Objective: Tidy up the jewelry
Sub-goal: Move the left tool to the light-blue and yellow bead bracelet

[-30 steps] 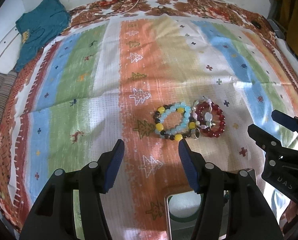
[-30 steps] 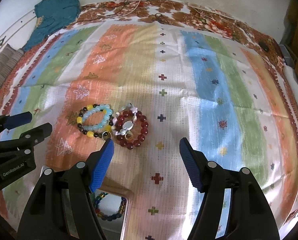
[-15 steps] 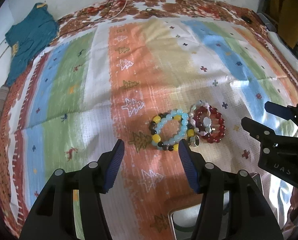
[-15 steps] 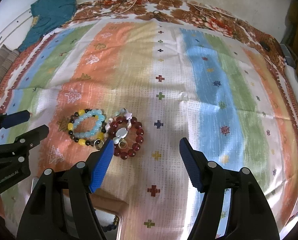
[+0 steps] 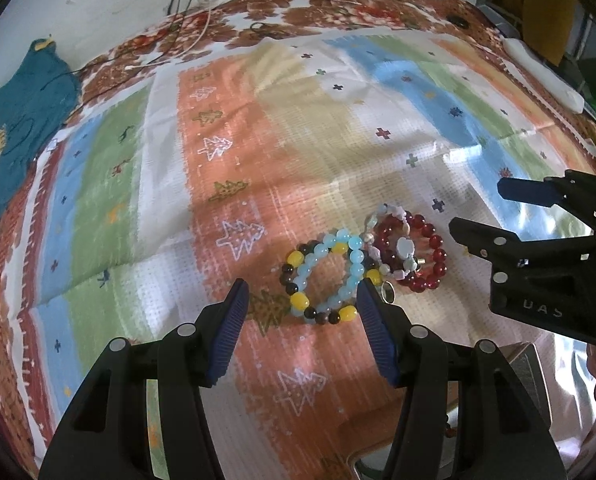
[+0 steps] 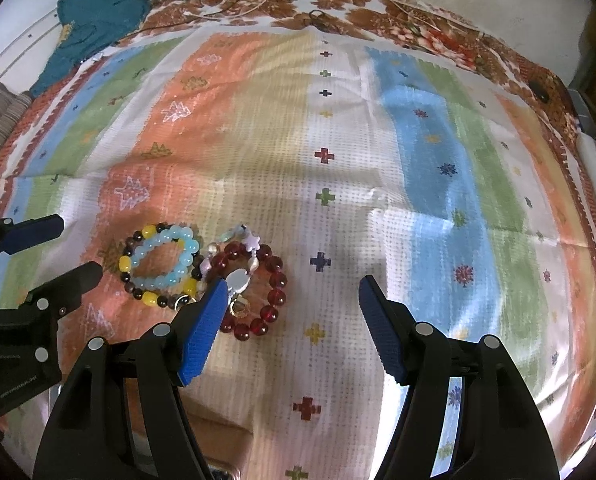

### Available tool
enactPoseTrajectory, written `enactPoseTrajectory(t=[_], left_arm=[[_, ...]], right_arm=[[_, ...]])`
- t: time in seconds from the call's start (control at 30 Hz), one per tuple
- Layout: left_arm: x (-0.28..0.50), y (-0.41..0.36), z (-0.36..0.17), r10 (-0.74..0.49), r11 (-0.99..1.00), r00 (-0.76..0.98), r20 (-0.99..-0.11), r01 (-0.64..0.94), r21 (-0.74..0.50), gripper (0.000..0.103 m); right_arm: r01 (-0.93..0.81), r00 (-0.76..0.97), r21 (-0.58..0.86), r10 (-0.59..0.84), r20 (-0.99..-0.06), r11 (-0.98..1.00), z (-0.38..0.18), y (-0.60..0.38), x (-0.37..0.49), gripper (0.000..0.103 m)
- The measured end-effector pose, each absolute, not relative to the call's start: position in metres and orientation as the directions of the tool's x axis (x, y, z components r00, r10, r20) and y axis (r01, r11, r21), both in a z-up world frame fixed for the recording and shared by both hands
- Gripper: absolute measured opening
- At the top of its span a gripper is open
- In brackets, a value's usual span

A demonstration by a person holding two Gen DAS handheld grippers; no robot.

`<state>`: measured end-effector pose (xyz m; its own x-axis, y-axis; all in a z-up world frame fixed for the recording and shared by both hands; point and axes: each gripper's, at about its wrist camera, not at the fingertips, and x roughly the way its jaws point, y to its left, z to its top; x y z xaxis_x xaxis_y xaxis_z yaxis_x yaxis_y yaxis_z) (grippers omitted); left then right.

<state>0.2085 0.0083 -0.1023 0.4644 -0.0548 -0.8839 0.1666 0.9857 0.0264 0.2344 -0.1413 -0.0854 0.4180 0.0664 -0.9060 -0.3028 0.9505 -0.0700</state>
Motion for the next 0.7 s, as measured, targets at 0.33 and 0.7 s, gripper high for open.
enactPoseTrajectory(t=[0.33, 0.7], left_arm=[[0.223, 0.010, -0.119, -0.064, 0.981, 0.418, -0.906, 0.195, 0.021, 0.056], [0.234, 0.000, -0.129, -0.070, 0.967, 0.401, -0.914, 0.252, 0.037, 0.050]], right_arm=[[-0.295, 0.395, -0.054, 0.070, -0.916, 0.954, -0.096, -0.137, 0.253, 0.068], [-0.301, 0.366, -0.046, 0.071, -0.928, 0.952, -0.109, -0.128, 0.268, 0.068]])
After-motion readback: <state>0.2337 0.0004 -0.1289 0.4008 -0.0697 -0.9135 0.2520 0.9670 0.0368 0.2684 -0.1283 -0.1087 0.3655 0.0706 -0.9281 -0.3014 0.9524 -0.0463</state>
